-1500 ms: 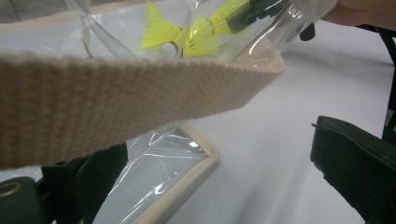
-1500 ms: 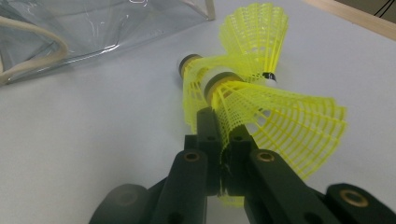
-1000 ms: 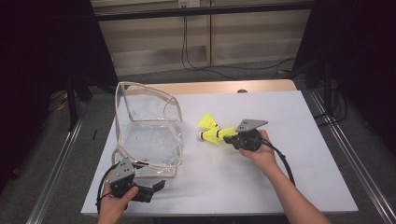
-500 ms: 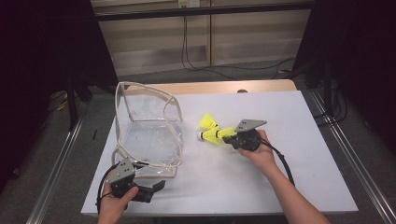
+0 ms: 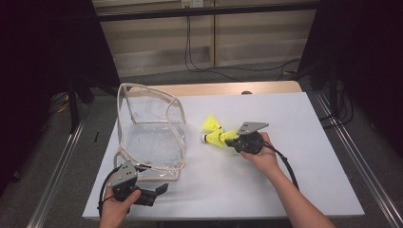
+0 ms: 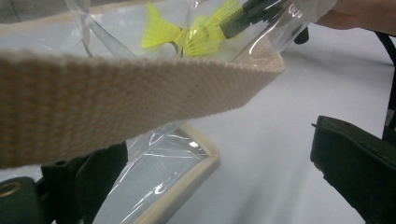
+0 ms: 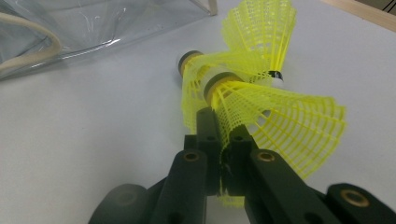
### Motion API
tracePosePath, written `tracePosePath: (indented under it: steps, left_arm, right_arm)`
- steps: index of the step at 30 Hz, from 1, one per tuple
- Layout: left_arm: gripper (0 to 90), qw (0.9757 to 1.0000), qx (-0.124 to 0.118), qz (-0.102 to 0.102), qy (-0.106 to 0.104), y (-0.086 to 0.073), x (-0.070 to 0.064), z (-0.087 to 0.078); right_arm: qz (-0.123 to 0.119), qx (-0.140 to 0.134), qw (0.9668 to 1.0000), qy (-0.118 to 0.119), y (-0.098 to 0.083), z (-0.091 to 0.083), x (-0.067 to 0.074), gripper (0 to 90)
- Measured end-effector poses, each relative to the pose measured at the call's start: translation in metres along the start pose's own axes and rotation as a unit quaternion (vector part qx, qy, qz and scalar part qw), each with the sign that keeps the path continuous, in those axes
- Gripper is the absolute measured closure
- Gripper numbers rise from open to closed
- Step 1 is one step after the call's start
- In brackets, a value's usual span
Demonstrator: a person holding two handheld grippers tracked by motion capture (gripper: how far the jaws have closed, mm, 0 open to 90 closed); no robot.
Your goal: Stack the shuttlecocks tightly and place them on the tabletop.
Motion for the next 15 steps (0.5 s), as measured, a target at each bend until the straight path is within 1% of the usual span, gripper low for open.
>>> tracePosePath:
  steps: [15]
  left_arm:
    - [4.0, 1.0, 0.001, 0.002, 0.001, 0.0004, -0.0001, 0.0]
  right_arm:
    - [-0.003, 0.001, 1.0, 0.002, 0.0021, 0.0051, 0.0011, 88.1]
Point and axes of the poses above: each handheld gripper's, and its own axes: z roughly forward along the jaws, y roughly out of its top, x roughly to its left, the point moved 1 cm from there along z, roughly forward along the jaws, and after that the axes turned 7 degrees about -z, right-handed, at the moved point
